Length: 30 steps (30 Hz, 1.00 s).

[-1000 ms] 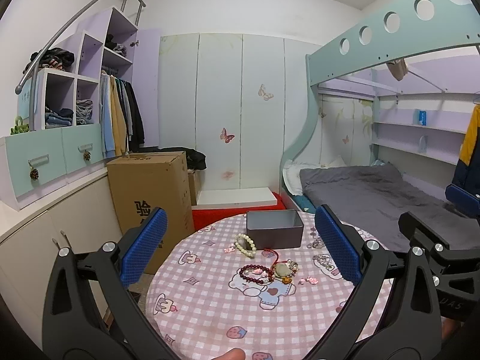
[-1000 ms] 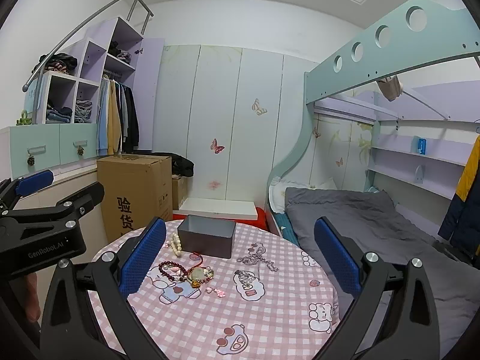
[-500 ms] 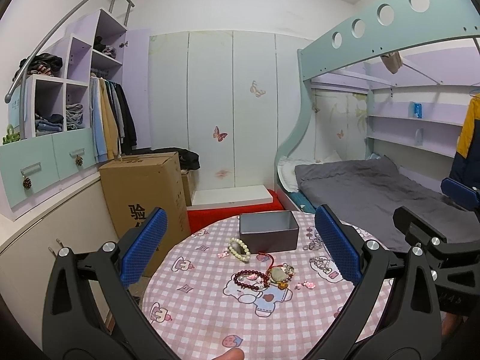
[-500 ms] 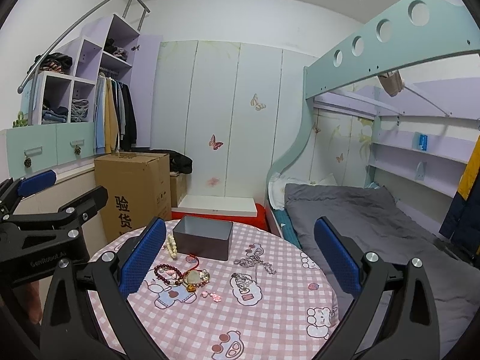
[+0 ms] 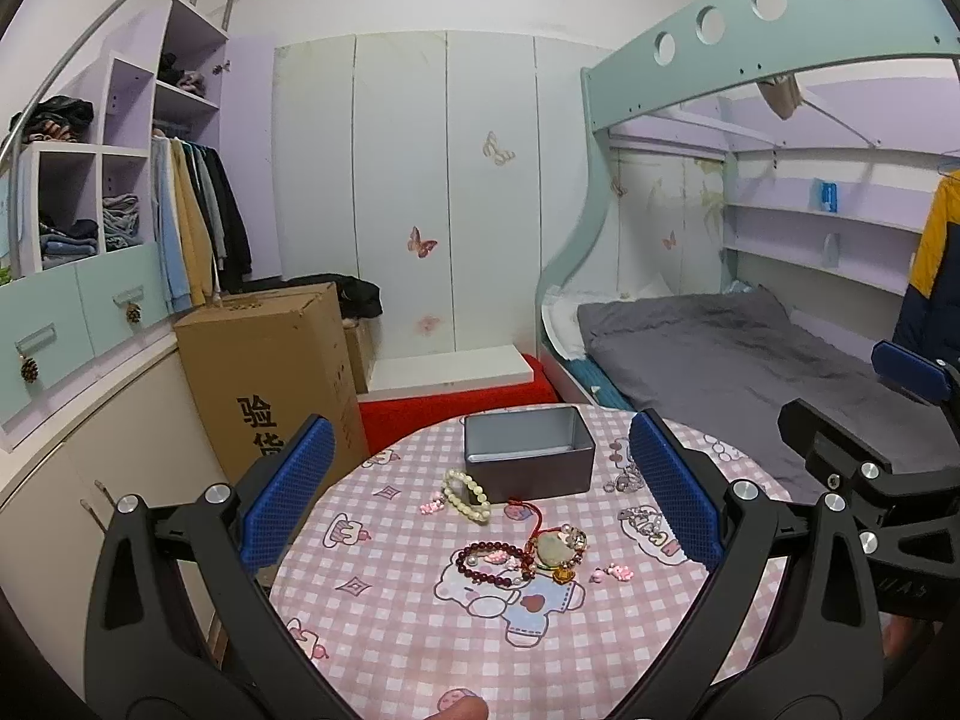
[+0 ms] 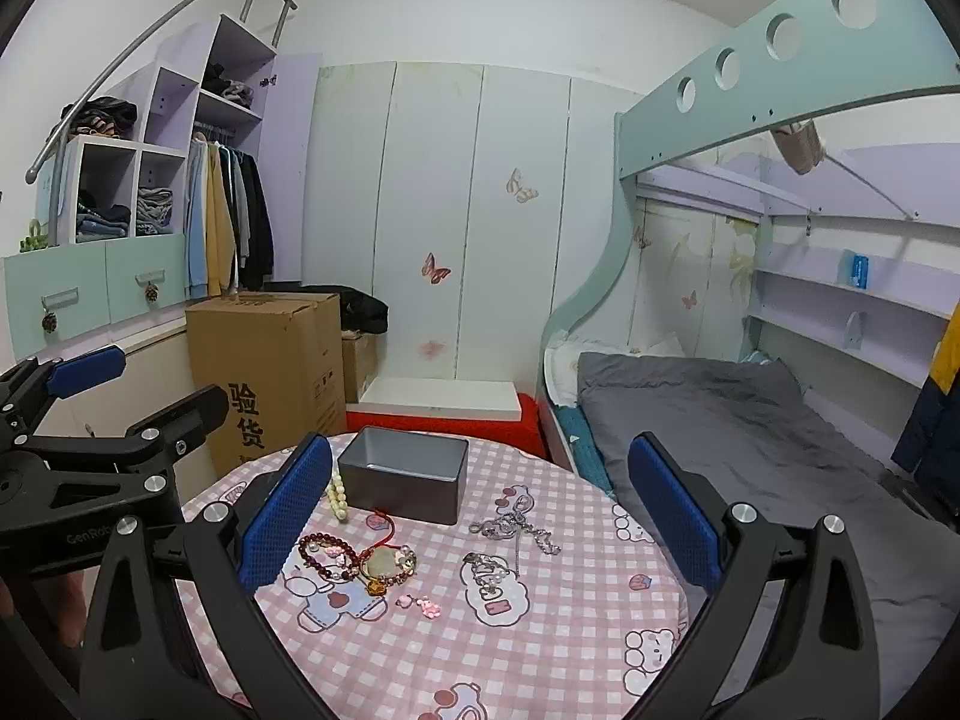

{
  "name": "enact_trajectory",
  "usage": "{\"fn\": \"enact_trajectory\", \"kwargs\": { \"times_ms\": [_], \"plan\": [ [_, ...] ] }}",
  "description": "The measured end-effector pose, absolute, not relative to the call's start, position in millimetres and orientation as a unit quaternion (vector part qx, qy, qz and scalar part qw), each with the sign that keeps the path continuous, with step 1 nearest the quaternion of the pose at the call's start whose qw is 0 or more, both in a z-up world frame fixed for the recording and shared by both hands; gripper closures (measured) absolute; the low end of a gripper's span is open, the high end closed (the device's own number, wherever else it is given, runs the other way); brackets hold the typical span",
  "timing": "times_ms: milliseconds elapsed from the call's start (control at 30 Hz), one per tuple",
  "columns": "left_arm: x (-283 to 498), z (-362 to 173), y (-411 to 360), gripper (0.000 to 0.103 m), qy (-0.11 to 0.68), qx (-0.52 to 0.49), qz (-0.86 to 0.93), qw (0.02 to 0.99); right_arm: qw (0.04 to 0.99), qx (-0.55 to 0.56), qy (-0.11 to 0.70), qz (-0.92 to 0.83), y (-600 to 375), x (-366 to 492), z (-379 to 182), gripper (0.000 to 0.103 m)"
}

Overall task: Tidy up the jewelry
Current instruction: 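Grasp the cream bead bracelet with the left tool while the right tool grasps the silver chain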

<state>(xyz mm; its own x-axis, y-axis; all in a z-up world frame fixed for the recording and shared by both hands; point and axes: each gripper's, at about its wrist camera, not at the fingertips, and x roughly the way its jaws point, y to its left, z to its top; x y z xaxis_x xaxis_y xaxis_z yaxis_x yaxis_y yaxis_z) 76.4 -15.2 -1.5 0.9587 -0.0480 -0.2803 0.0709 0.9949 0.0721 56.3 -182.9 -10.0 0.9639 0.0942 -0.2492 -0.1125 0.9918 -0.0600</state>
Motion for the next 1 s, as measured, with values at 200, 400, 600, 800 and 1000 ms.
{"fn": "enact_trajectory", "kwargs": {
  "times_ms": [200,400,600,800,1000],
  "plan": [
    [97,-13,-5,0.006,0.173,0.035,-0.036,0.984,0.988,-0.037,0.139,0.051,-191,70,-17,0.008],
    [124,-42,12,0.006,0.232,0.027,-0.035,0.972,0.983,-0.032,0.176,0.043,-200,90,-34,0.008],
    [154,-81,15,0.006,0.303,0.037,-0.046,0.951,0.973,-0.036,0.222,0.052,-202,115,-58,0.008],
    [192,-107,19,0.006,0.344,0.023,-0.051,0.937,0.964,-0.031,0.259,0.059,-207,141,-80,0.008],
    [242,-131,6,0.006,0.383,0.033,-0.059,0.921,0.953,-0.026,0.294,0.063,-214,177,-99,0.012]
  ]
}}
